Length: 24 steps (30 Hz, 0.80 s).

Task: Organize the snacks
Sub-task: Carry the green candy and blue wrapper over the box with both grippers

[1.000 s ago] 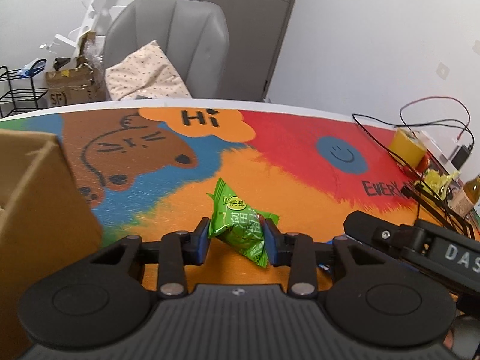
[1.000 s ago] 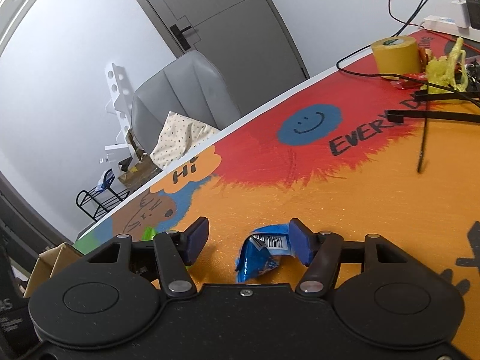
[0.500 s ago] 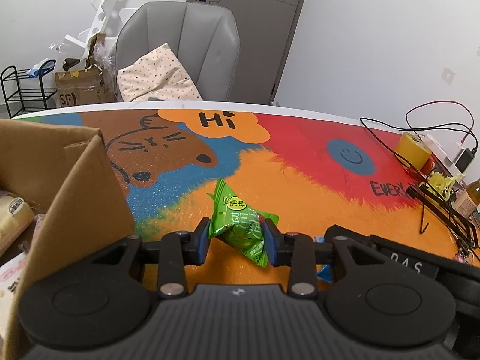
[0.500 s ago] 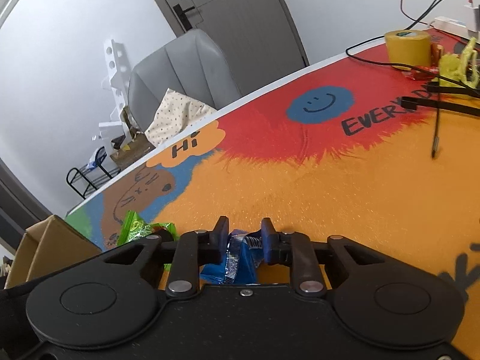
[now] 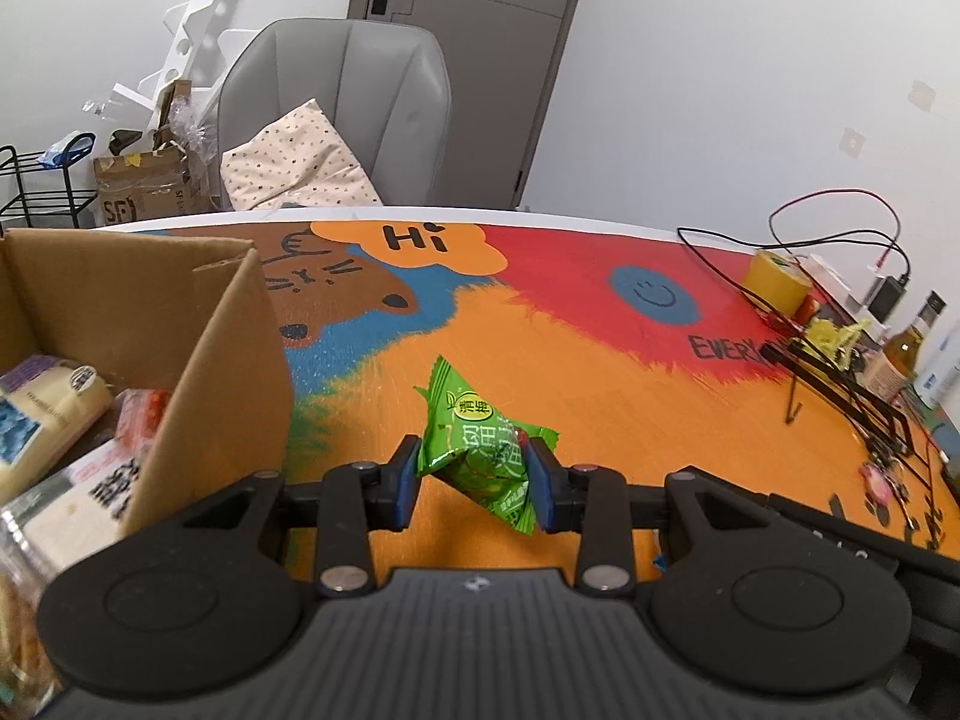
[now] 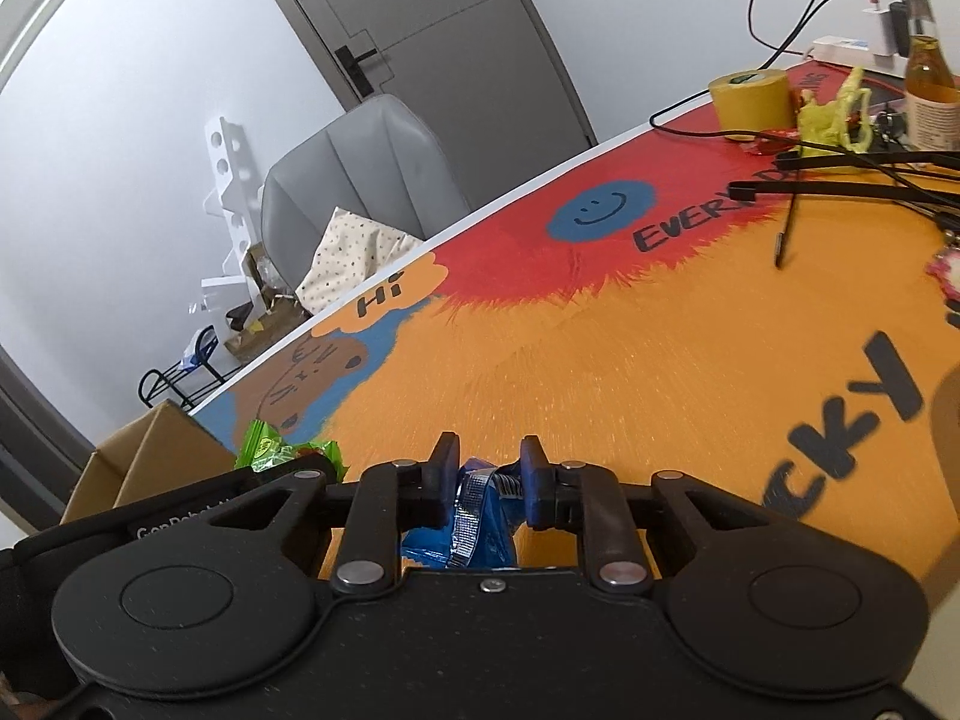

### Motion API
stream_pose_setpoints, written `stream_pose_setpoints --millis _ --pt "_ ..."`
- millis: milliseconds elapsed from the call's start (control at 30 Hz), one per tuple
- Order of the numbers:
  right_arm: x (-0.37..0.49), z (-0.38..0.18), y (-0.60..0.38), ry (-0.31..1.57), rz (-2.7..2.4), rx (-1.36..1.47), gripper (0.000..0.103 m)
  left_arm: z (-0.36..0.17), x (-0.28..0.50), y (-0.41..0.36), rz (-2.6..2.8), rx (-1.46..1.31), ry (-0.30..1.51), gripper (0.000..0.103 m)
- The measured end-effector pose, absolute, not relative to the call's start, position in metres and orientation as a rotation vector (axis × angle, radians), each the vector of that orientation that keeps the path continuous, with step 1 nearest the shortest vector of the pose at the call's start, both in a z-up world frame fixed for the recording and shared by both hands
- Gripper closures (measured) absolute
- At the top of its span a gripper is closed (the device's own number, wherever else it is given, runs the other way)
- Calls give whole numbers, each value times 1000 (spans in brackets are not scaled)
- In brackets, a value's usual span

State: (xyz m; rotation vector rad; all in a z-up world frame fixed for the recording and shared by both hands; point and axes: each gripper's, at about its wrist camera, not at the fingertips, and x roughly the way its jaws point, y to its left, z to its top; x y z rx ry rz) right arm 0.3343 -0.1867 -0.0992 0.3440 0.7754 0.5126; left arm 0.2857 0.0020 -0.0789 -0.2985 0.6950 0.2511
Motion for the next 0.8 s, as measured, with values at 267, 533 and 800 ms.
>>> stream_pose_setpoints --millis 267,533,800 --pt "304 -88 -194 728 495 339 83 -63 255 -5 210 -276 673 67" --pt "281 -75 -194 694 498 336 83 -45 228 -4 185 -255 635 67" --pt "262 -55 -184 649 528 314 83 -30 204 5 173 -259 608 67"
